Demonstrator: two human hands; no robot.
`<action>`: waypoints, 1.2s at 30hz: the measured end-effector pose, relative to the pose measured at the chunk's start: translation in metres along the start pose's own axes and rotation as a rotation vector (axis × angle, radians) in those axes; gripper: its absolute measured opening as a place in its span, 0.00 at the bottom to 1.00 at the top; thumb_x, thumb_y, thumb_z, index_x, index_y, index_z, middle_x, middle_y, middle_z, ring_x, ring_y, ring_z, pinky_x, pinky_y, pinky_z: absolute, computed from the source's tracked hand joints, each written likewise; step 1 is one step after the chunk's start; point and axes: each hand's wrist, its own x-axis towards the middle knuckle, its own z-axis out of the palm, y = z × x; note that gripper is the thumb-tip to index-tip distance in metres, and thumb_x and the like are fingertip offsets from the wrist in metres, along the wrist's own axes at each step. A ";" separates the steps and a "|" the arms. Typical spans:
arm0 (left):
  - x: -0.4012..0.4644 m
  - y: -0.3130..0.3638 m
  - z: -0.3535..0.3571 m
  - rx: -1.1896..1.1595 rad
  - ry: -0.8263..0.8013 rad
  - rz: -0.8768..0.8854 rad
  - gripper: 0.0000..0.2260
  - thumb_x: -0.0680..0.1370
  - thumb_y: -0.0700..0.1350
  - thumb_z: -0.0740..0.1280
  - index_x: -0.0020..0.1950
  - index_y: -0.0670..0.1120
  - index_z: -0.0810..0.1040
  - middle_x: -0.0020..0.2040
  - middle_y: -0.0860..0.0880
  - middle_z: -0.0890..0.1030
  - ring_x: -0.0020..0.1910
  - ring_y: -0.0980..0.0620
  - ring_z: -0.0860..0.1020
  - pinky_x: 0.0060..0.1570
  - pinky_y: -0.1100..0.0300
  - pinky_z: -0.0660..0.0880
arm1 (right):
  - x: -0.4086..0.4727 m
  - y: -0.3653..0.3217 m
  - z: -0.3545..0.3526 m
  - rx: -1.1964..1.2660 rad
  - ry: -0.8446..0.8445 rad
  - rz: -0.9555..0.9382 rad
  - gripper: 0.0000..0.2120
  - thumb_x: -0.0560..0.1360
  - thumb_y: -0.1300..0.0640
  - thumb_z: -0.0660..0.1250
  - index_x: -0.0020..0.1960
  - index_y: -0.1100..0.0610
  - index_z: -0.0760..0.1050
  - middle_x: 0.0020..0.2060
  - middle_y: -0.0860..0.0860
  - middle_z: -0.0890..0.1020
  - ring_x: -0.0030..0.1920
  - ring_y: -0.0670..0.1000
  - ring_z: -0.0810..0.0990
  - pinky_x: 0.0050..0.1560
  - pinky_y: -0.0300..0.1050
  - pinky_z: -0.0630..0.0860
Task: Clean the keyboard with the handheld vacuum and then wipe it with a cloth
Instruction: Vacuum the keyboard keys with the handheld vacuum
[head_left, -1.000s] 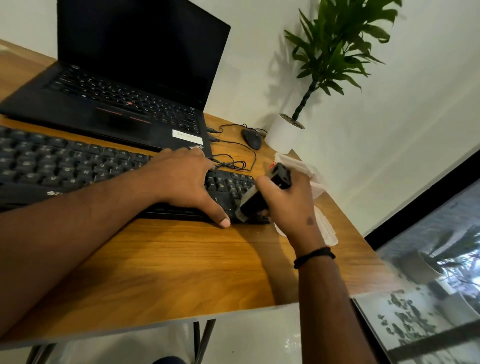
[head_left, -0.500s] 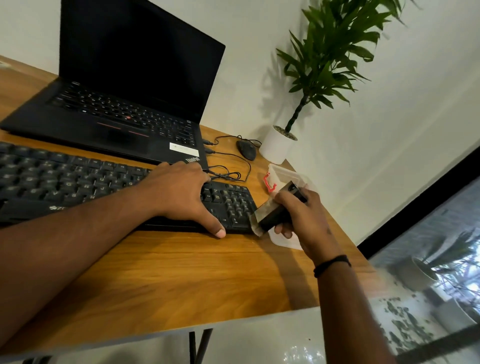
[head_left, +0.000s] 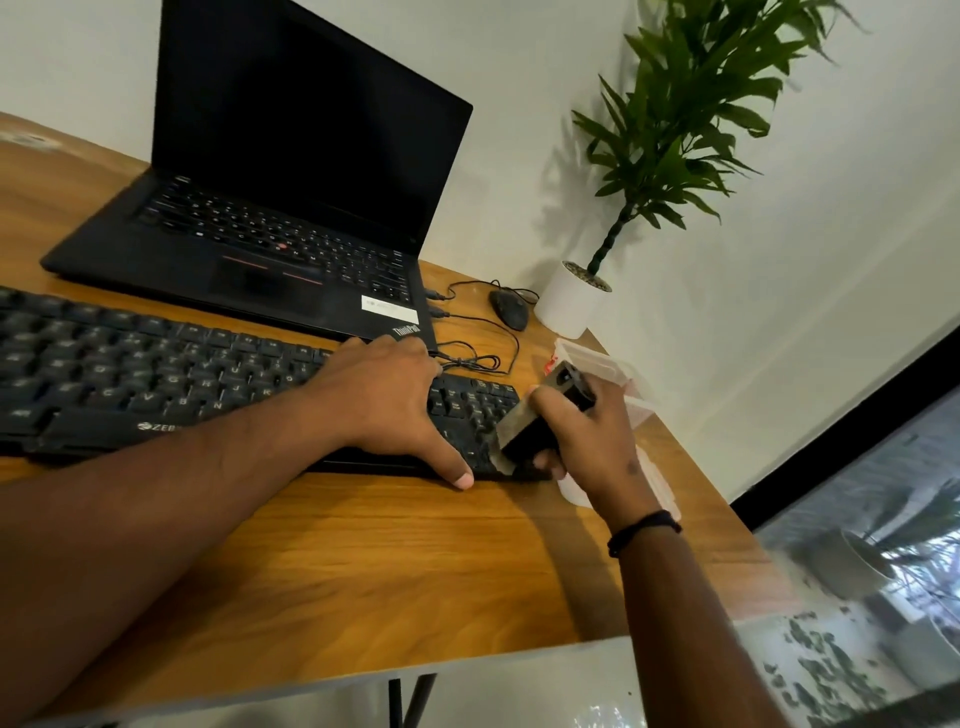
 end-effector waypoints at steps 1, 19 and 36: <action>0.001 0.000 0.000 0.001 0.001 0.002 0.57 0.53 0.84 0.65 0.73 0.50 0.70 0.67 0.53 0.72 0.66 0.49 0.71 0.66 0.45 0.69 | 0.003 0.001 0.001 -0.044 0.058 -0.022 0.06 0.75 0.56 0.68 0.42 0.58 0.75 0.36 0.57 0.80 0.31 0.56 0.81 0.24 0.45 0.74; 0.001 0.000 0.002 -0.013 0.027 -0.001 0.56 0.52 0.83 0.66 0.71 0.49 0.72 0.65 0.53 0.73 0.64 0.49 0.72 0.65 0.45 0.69 | 0.025 -0.005 0.010 -0.058 -0.068 -0.084 0.07 0.74 0.55 0.69 0.39 0.54 0.75 0.35 0.49 0.78 0.39 0.53 0.81 0.26 0.41 0.73; 0.002 0.000 0.002 -0.030 0.025 -0.011 0.54 0.53 0.82 0.67 0.69 0.49 0.74 0.66 0.53 0.73 0.64 0.49 0.71 0.65 0.46 0.69 | 0.046 -0.019 0.020 -0.012 -0.190 -0.031 0.06 0.78 0.55 0.68 0.45 0.58 0.76 0.37 0.56 0.82 0.27 0.52 0.81 0.27 0.45 0.75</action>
